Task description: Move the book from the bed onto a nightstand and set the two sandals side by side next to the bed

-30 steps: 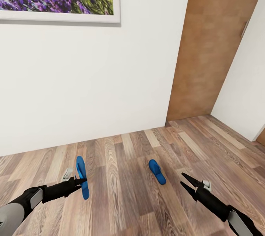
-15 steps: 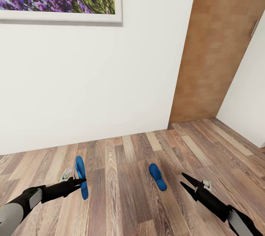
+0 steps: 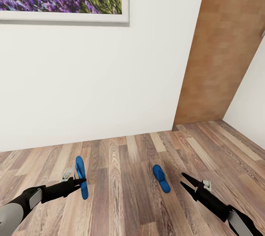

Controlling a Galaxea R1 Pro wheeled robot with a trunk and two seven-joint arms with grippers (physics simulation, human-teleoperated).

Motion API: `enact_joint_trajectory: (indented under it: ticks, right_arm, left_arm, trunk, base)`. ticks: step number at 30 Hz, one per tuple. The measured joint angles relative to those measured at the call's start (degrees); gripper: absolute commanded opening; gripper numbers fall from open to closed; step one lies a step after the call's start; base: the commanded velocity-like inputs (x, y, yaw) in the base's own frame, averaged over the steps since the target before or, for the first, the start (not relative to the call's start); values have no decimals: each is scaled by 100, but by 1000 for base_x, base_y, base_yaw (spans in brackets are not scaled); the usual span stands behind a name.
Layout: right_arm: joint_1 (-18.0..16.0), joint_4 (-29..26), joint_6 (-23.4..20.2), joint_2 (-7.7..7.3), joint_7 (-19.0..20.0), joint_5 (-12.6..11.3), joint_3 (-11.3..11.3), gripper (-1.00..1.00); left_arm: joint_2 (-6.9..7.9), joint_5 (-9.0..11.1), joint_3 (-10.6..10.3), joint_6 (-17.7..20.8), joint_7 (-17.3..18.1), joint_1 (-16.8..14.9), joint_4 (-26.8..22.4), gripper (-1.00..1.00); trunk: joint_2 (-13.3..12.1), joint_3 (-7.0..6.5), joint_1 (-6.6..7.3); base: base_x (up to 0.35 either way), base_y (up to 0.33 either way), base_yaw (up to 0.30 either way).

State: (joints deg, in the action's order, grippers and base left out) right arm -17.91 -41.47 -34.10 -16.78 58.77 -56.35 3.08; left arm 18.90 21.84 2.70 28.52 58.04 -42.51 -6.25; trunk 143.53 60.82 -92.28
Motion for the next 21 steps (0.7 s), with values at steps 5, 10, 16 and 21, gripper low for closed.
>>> enact_joint_trajectory:
  ticks: [5,10,16,21]
  right_arm:
    - [0,-1,-2,0,0,0,0,100]
    - [0,-1,-3,0,0,0,0,100]
    - [0,-1,-3,0,1,1,1,100]
    - [0,-1,-3,0,1,1,1,100]
  left_arm:
    - [0,0,0,0,0,0,1,-100]
    - [0,2,0,-1,-2,1,2,-100]
    - [0,5,2,-1,-1,1,36,-100]
    - [0,7,4,-1,-1,1,50,-100]
  trunk:
    - [0,0,0]
    - [0,0,0]
    - [0,0,0]
    - [0,0,0]
  base:
    - [0,-60,108]
    - [0,-109,108]
    - [0,-147,108]
    - [0,-172,108]
